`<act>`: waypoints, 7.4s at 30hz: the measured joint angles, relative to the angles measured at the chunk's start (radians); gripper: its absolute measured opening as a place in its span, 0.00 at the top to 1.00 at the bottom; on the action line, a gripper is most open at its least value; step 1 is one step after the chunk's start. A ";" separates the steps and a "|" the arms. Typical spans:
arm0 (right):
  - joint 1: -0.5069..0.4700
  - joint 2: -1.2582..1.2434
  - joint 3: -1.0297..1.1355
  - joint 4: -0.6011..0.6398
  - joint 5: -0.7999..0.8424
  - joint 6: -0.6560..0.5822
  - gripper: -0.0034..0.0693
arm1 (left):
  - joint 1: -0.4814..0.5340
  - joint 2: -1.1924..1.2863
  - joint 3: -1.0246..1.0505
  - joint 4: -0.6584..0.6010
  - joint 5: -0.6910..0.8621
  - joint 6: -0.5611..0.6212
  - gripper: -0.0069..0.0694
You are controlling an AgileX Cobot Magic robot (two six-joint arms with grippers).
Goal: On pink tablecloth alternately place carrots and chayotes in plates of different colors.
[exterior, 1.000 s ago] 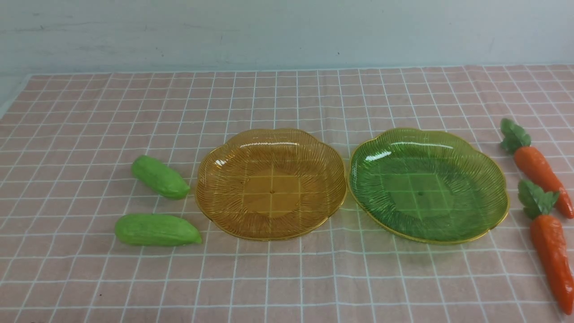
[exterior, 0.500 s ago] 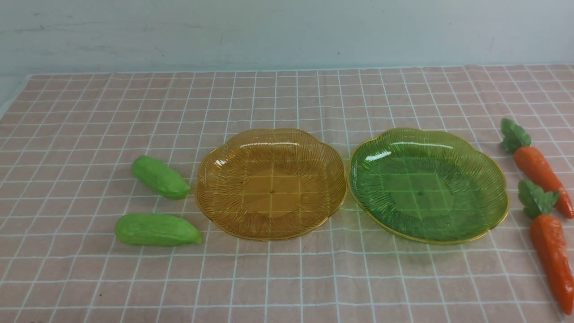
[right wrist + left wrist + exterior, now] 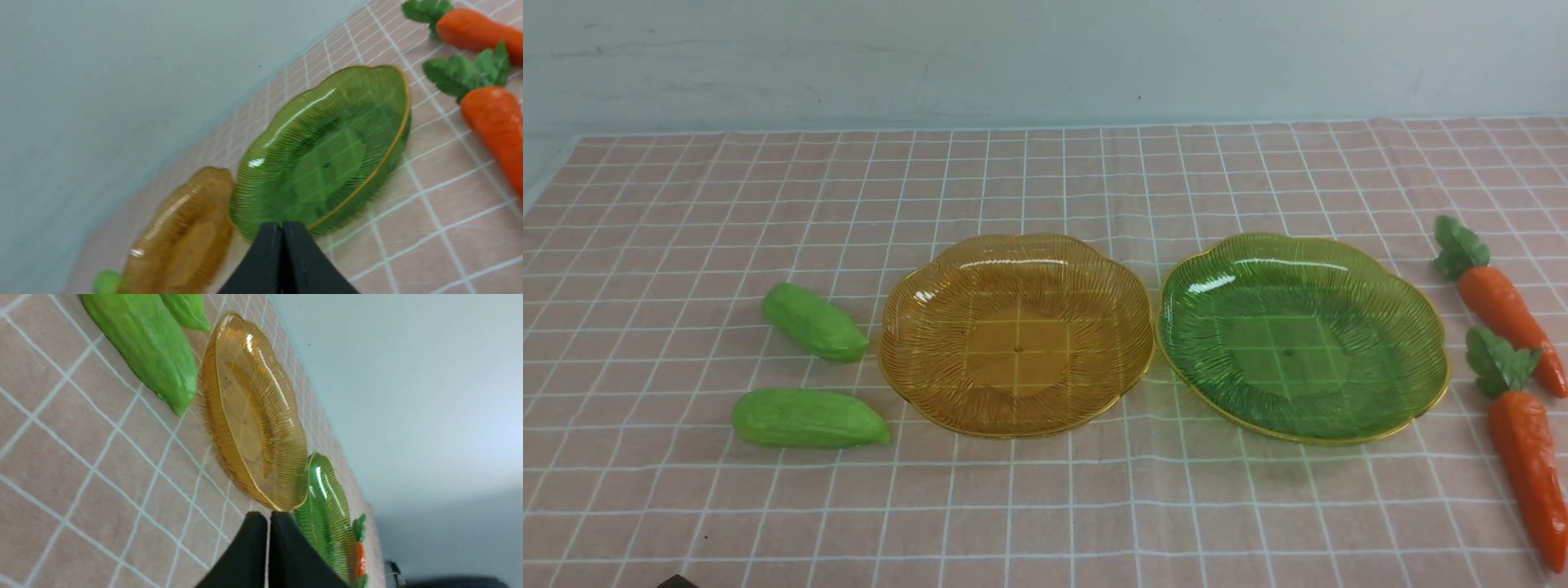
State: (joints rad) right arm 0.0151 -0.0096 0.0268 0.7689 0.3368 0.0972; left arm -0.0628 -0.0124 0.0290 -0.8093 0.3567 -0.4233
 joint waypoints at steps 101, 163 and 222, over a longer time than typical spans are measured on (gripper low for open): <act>-0.171 2.036 -1.358 -0.873 0.306 -0.108 0.18 | 0.000 0.837 -0.498 0.072 0.431 0.566 0.72; 0.070 1.809 -1.547 -0.551 0.896 -0.104 0.17 | 0.000 1.595 -0.900 0.353 0.098 0.019 0.10; 0.070 1.809 -1.547 -0.549 0.896 -0.110 0.17 | -0.102 1.908 -1.361 0.219 0.275 0.328 0.03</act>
State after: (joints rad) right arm 0.0847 1.7989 -1.5203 0.2204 1.2328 -0.0125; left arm -0.1652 1.8954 -1.3317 -0.5908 0.6313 -0.0952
